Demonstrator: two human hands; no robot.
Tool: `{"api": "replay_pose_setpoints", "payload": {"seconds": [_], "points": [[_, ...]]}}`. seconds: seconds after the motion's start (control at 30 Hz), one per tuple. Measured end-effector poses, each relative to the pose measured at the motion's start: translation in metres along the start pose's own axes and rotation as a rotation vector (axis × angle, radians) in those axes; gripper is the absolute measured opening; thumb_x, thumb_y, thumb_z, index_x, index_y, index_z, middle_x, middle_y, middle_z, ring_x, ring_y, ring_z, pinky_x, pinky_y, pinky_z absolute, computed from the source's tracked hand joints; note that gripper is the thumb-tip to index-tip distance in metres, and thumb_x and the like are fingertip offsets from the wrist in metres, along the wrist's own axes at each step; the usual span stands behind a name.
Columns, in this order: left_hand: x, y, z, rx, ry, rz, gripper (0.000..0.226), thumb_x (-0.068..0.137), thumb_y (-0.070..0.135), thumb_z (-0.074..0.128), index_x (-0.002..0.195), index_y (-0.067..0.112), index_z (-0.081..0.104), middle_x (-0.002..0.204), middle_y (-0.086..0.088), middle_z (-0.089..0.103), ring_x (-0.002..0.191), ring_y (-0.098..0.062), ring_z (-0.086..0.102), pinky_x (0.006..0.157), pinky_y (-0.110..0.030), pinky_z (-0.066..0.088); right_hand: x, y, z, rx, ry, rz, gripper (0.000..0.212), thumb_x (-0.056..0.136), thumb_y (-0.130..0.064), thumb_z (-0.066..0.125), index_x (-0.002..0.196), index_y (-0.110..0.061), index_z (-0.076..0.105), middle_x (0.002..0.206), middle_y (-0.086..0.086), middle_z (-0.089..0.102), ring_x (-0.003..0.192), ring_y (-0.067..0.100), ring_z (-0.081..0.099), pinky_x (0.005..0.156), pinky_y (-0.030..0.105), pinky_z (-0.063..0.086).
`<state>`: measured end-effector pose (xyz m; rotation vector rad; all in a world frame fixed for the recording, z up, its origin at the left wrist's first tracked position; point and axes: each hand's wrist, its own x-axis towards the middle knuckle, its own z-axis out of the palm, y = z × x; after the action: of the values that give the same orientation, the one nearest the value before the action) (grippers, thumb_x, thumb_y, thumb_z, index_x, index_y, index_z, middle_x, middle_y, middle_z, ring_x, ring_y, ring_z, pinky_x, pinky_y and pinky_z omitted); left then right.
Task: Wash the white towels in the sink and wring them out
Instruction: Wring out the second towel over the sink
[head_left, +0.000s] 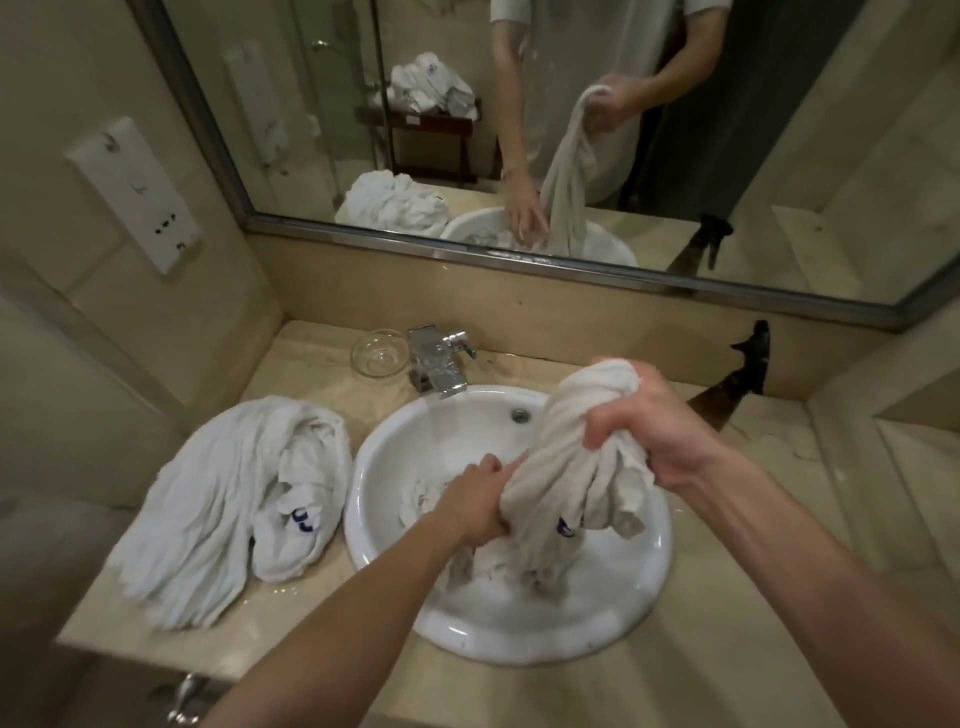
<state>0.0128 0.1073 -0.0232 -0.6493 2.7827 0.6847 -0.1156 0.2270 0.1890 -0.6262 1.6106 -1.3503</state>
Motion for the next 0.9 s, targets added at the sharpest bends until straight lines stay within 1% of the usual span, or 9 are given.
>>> {"api": "replay_pose_setpoints", "payload": {"seconds": [0.1,0.23,0.3,0.4,0.53,0.67,0.73,0.83,0.9], "points": [[0.008,-0.002,-0.004,-0.013,0.080,0.175,0.062,0.078,0.048,0.072,0.134,0.028,0.056,0.145,0.003,0.044,0.128,-0.019,0.044,0.105,-0.038,0.035,0.002,0.000,-0.012,0.030,0.039,-0.018,0.040,0.040,0.013,0.057,0.076,-0.005,0.060,0.071,0.010,0.059,0.063,0.021,0.061,0.052,0.026,0.051],[-0.015,-0.014,0.004,-0.551,0.138,0.091,0.018,0.090,0.021,0.061,0.102,0.013,0.072,0.106,0.003,0.072,0.100,-0.016,0.065,0.084,-0.033,0.049,0.015,0.021,-0.032,0.103,0.171,0.051,0.043,0.055,0.025,0.059,0.086,-0.004,0.060,0.080,0.013,0.062,0.072,0.027,0.064,0.064,0.034,0.053],[-0.024,-0.016,-0.005,-0.783,0.269,0.004,0.021,0.087,0.014,0.057,0.097,0.015,0.075,0.101,0.008,0.075,0.095,-0.007,0.067,0.082,-0.029,0.052,0.023,0.035,-0.045,0.075,0.260,0.095,0.041,0.063,0.029,0.058,0.088,-0.004,0.062,0.083,0.015,0.063,0.078,0.029,0.064,0.069,0.036,0.053],[-0.027,-0.011,-0.049,-1.165,0.409,-0.135,0.026,0.068,0.012,0.057,0.084,0.020,0.076,0.084,0.010,0.076,0.081,-0.001,0.067,0.074,-0.022,0.053,0.037,0.060,-0.062,-0.051,0.394,0.174,0.033,0.067,0.017,0.071,0.094,-0.001,0.066,0.090,0.015,0.066,0.084,0.030,0.063,0.073,0.040,0.049],[-0.025,-0.011,-0.089,-1.276,0.424,-0.192,0.026,0.059,0.010,0.056,0.074,0.018,0.075,0.075,0.005,0.075,0.074,-0.011,0.069,0.069,-0.025,0.055,0.046,0.093,-0.071,-0.469,0.470,0.242,0.038,0.072,-0.003,0.079,0.106,-0.009,0.061,0.100,0.010,0.065,0.087,0.027,0.060,0.070,0.034,0.048],[-0.027,-0.015,-0.102,-1.360,0.490,-0.306,0.029,0.056,0.010,0.053,0.078,0.003,0.069,0.073,-0.008,0.069,0.073,-0.027,0.066,0.069,-0.035,0.051,0.038,0.124,-0.069,-1.116,0.326,0.239,0.064,0.082,-0.008,0.065,0.138,-0.025,0.039,0.122,0.010,0.057,0.109,0.033,0.057,0.089,0.043,0.048],[-0.028,-0.013,-0.109,-1.384,0.496,-0.284,0.036,0.056,0.010,0.052,0.087,-0.003,0.066,0.075,-0.010,0.068,0.074,-0.028,0.065,0.066,-0.033,0.051,0.033,0.142,-0.060,-1.406,0.183,0.294,0.075,0.083,-0.016,0.064,0.148,-0.032,0.028,0.141,0.009,0.039,0.128,0.034,0.042,0.103,0.054,0.038],[-0.031,0.004,-0.124,-1.391,0.453,-0.170,0.029,0.056,0.007,0.051,0.080,0.002,0.067,0.072,-0.009,0.068,0.071,-0.025,0.064,0.066,-0.031,0.049,0.039,0.156,-0.029,-1.236,-0.099,0.217,0.119,0.067,-0.055,0.082,0.157,-0.032,0.007,0.163,0.003,0.010,0.151,0.031,0.009,0.115,0.062,0.014],[-0.033,0.027,-0.133,-1.347,0.377,-0.072,0.031,0.055,0.006,0.049,0.081,0.002,0.066,0.079,-0.013,0.063,0.076,-0.026,0.059,0.069,-0.032,0.045,0.045,0.152,0.004,-0.897,-0.143,0.034,0.139,0.050,-0.071,0.085,0.158,-0.031,0.007,0.164,-0.005,0.019,0.152,0.023,0.017,0.120,0.056,0.016]]}}
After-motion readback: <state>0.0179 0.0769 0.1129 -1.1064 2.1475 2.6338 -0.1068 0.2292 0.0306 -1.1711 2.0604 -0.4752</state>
